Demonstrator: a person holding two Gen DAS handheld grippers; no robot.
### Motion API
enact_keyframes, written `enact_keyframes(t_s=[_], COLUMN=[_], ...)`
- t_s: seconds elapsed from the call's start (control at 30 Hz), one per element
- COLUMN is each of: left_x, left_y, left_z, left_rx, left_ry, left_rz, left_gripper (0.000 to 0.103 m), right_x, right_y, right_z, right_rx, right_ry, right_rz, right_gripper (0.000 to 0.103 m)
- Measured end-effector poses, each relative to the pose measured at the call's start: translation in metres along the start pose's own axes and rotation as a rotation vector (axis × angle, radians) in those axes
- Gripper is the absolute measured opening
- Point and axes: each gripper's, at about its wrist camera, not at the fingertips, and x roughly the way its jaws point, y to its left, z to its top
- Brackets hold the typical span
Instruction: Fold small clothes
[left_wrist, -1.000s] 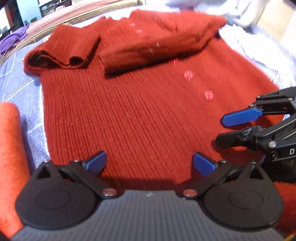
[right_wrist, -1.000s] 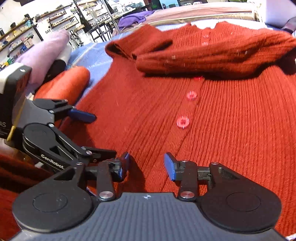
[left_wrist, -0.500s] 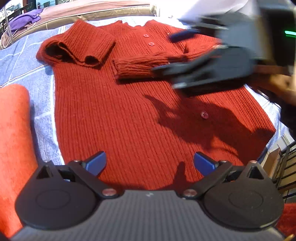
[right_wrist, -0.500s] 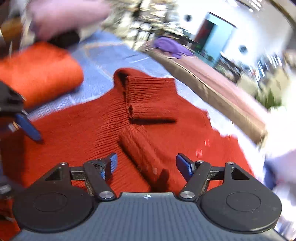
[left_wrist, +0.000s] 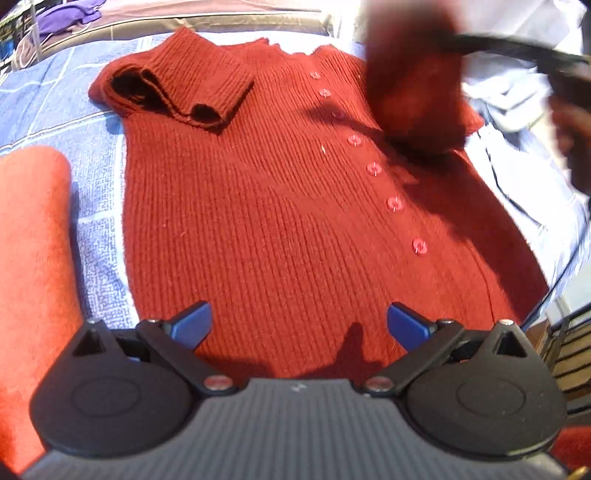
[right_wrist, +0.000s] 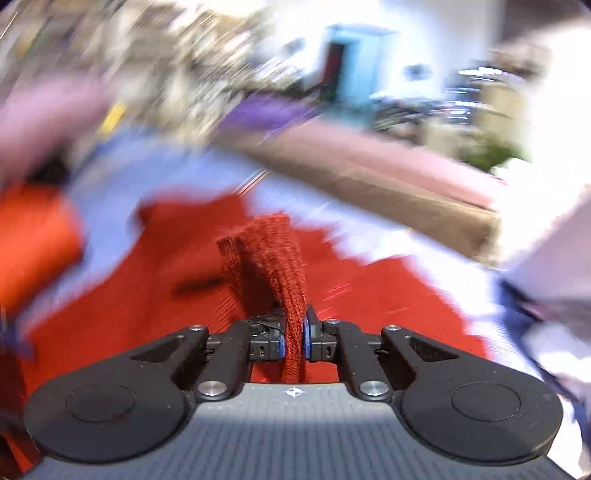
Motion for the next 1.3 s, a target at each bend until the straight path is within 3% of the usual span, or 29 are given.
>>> enact_keyframes(t_s=[0.13,0.33,0.5,0.57,0.8,0.93,1.0,1.1,1.3], left_x=[0.001,0.013,0.02,0.023,0.034,0.038,0.042,0.046,0.037], left_y=[-0.003,-0.022,-0.038,-0.044,-0.05,-0.053,-0.053,-0.056,-0.054], left_z=[0.011,0.032,0.04,0.04,0.043,0.047,0.05,0.053,0.053], left_rx=[0.001,0.057,0.063,0.076,0.064,0.065,0.058,0.058,0.06], left_ry=[-0.019,0.002,0.013,0.029,0.059,0.046,0.054,0.057,0.029], left_rz=[0.006,0.013,-0.026,-0.022,-0.002,-0.003,-0.02,-0.044,-0.029], left_gripper=[0.103,0.103,0.103,0.103,0.103,0.103,0.103,0.103,0.103], right_x=[-0.074,-0.148,-0.177,-0.178,-0.168,-0.164,-0.16,-0.152,-0.114], right_y=[-0.113,-0.22,-0.281,-0.299,-0.337,-0.338,-0.33,-0.299,-0.23], right_z=[0.004,-0.021,-0.051,-0.058,-0.078,-0.084,-0.087,-0.074,-0.026], right_rx=[0.312,0.435,0.548,0.552,0.699,0.79,0.823,0.733,0.674], right_ry=[-0.166,-0.246,-0.266,-0.246,-0.302,-0.332,-0.329,-0.335,-0.335], right_rz=[-0.146,-0.433,-0.574,-0.62,-0.762,-0.757,-0.677,-0.56,-0.293], right_gripper=[0.014,0.014,0.013,0.013,0.013,0.013,0.013,0.013,0.014])
